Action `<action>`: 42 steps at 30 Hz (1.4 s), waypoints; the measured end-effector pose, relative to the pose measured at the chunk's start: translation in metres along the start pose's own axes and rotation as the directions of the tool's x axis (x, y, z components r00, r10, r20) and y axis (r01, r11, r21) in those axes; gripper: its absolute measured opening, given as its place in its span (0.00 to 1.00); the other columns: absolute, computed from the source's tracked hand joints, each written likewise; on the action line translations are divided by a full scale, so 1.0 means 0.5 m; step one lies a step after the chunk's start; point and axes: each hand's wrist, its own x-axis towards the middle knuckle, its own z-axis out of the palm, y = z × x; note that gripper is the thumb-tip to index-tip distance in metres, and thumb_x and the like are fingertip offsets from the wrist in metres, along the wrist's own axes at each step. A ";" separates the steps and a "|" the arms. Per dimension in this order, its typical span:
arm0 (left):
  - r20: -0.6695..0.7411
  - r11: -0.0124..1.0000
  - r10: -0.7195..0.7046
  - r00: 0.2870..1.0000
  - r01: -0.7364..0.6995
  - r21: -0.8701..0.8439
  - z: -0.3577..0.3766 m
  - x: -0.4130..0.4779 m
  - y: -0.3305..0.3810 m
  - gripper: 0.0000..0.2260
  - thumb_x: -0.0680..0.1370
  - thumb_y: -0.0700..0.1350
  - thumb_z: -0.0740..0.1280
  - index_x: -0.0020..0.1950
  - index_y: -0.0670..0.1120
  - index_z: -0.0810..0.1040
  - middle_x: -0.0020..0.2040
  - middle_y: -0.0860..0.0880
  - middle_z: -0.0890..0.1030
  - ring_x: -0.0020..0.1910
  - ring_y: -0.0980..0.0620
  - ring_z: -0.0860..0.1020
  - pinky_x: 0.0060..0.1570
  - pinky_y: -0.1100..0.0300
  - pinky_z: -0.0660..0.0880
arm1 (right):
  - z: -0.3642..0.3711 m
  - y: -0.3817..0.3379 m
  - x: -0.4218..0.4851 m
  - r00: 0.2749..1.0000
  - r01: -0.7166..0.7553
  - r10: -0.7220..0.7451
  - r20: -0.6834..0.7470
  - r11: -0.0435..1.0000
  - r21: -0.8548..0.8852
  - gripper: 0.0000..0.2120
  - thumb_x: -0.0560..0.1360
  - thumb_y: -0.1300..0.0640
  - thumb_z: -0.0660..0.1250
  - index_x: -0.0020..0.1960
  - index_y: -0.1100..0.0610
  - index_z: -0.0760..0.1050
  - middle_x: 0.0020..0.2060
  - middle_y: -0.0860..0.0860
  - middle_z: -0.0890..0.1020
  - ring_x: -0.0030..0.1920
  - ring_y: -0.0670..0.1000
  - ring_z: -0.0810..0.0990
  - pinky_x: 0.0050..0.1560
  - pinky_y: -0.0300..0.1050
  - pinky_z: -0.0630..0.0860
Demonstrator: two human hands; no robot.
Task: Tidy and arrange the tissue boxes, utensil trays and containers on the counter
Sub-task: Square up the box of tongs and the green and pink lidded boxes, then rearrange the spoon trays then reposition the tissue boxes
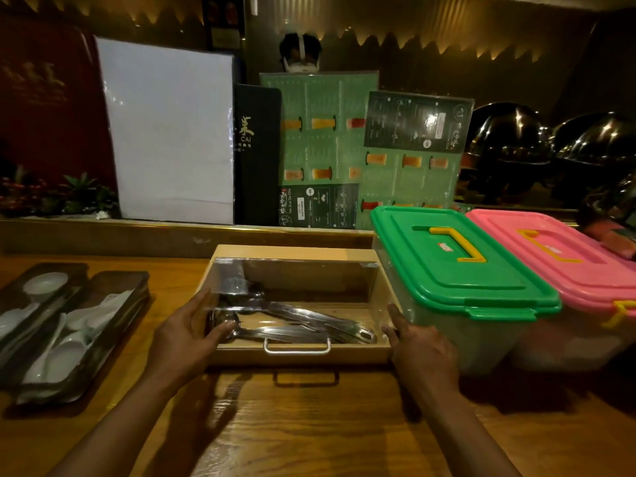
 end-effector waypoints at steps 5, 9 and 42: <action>-0.021 1.000 0.001 1.000 -0.001 -0.011 0.003 0.008 0.009 0.38 0.71 0.51 0.78 0.77 0.60 0.65 0.63 0.40 0.81 0.59 0.41 0.80 0.49 0.49 0.79 | 0.000 -0.006 0.004 1.000 0.013 -0.013 0.003 1.000 0.014 0.24 0.82 0.39 0.55 0.77 0.37 0.59 0.44 0.55 0.85 0.42 0.55 0.84 0.45 0.51 0.82; -0.022 1.000 -0.002 1.000 0.002 -0.017 0.008 0.014 0.007 0.38 0.71 0.50 0.78 0.77 0.59 0.65 0.66 0.41 0.79 0.61 0.40 0.79 0.52 0.48 0.80 | -0.009 -0.010 0.004 0.999 0.024 -0.024 0.024 1.000 -0.020 0.24 0.82 0.40 0.56 0.77 0.37 0.57 0.47 0.55 0.85 0.45 0.56 0.84 0.46 0.50 0.80; -0.067 0.972 0.102 0.993 -0.085 0.220 -0.338 0.078 -0.242 0.20 0.75 0.47 0.73 0.68 0.52 0.78 0.65 0.49 0.79 0.63 0.47 0.77 0.58 0.53 0.75 | 0.120 -0.628 -0.192 0.744 0.372 -0.588 0.317 0.759 0.534 0.30 0.78 0.40 0.64 0.76 0.37 0.56 0.66 0.45 0.74 0.63 0.48 0.72 0.60 0.48 0.75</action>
